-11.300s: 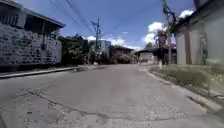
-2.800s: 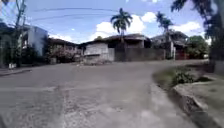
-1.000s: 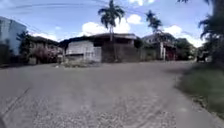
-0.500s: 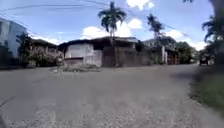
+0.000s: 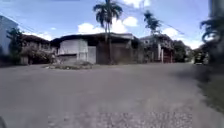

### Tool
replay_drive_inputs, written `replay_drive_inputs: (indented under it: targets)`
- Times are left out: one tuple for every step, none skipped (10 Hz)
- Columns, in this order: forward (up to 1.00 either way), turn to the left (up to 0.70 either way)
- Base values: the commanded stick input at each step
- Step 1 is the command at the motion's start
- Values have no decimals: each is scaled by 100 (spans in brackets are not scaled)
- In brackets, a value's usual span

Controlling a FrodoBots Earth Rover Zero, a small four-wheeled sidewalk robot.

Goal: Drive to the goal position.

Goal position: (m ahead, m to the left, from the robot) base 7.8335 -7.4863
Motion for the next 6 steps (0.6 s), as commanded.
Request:
replay_drive_inputs:
  targets:
    - [100,-40]
    - [100,-40]
    - [100,-40]
    - [100,-40]
    - [100,-40]
    - [100,-31]
